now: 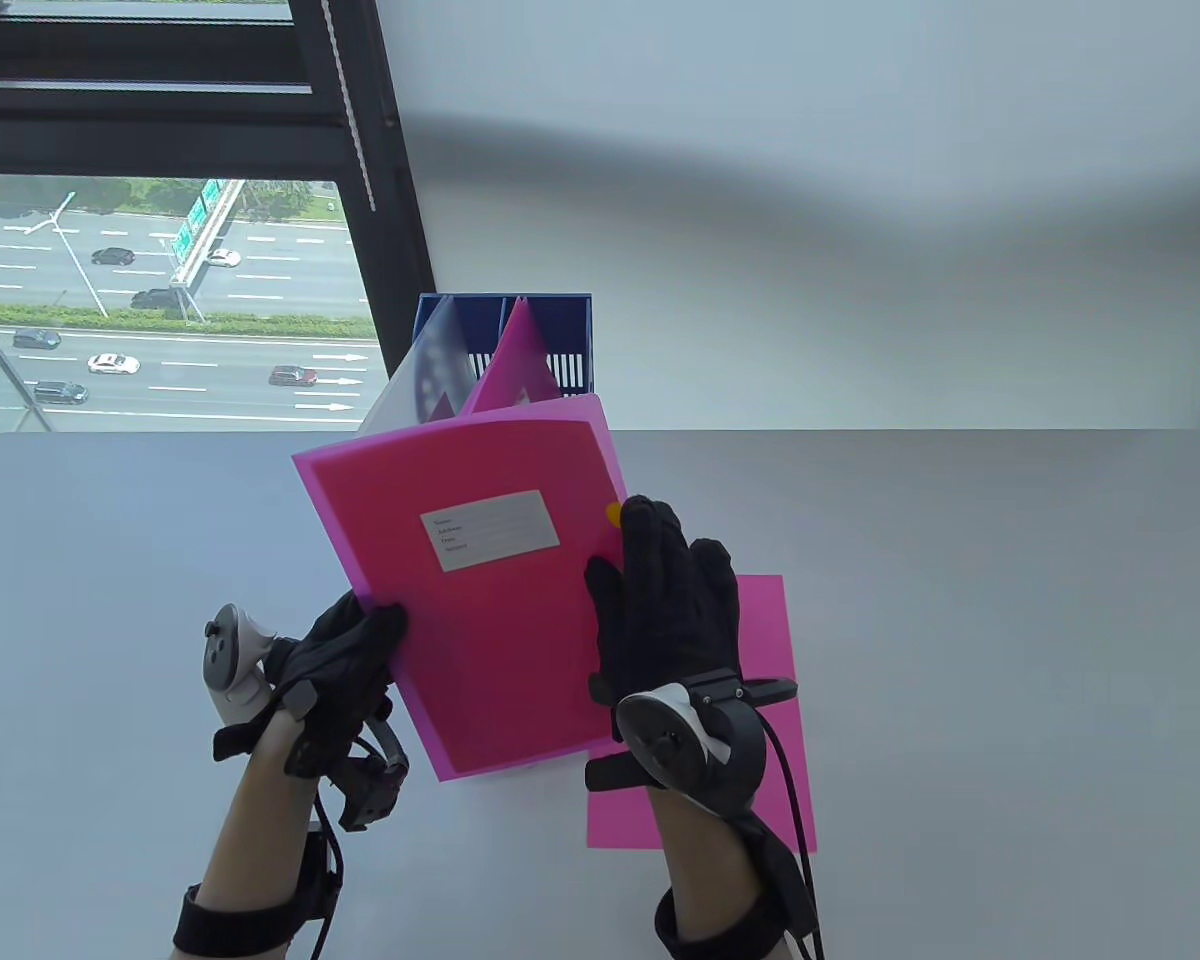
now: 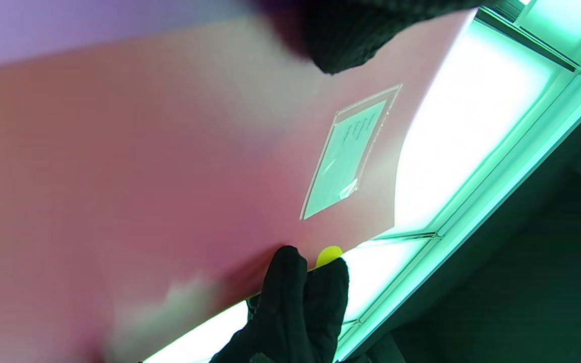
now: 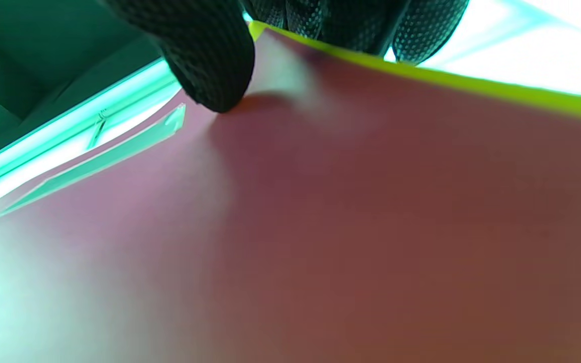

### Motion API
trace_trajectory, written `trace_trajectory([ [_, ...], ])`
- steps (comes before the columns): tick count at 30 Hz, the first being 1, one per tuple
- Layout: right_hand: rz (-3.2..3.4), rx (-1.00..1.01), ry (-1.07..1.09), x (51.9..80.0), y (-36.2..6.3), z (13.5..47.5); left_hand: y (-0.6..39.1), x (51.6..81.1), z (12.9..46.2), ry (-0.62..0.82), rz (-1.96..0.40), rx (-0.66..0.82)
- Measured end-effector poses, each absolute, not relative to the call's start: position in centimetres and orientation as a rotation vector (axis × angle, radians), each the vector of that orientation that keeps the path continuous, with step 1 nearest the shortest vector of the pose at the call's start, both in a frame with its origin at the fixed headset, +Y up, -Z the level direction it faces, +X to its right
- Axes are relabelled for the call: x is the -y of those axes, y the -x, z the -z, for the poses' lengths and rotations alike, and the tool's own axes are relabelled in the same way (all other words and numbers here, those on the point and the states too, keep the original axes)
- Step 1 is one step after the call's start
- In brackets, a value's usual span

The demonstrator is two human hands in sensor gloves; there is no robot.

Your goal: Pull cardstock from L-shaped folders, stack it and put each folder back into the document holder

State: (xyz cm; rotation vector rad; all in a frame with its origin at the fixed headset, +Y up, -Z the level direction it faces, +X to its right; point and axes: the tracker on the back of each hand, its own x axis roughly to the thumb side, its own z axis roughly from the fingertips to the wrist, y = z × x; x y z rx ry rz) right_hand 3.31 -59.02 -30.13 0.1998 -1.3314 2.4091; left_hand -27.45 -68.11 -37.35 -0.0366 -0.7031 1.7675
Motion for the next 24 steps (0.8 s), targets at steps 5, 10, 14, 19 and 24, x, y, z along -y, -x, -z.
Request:
trace_trajectory([
  [5, -2.279, 1.175, -0.227, 58.7, -4.1, 30.2, 27.7, 68.1, 37.4, 0.028, -1.765, 0.696],
  [10, -2.236, 1.140, -0.229, 58.2, -4.8, 30.1, 27.5, 68.2, 37.4, 0.033, -1.773, 0.696],
  [14, -2.169, 1.014, -0.267, 57.9, -5.4, 30.2, 27.6, 68.2, 37.4, 0.024, -1.764, 0.687],
  [19, -1.979, 0.747, -0.353, 58.0, -6.4, 31.0, 27.9, 68.0, 37.4, -0.008, -1.731, 0.668],
  [24, -1.726, 0.417, -0.462, 58.7, -7.4, 32.3, 28.4, 67.9, 37.4, -0.034, -1.695, 0.658],
])
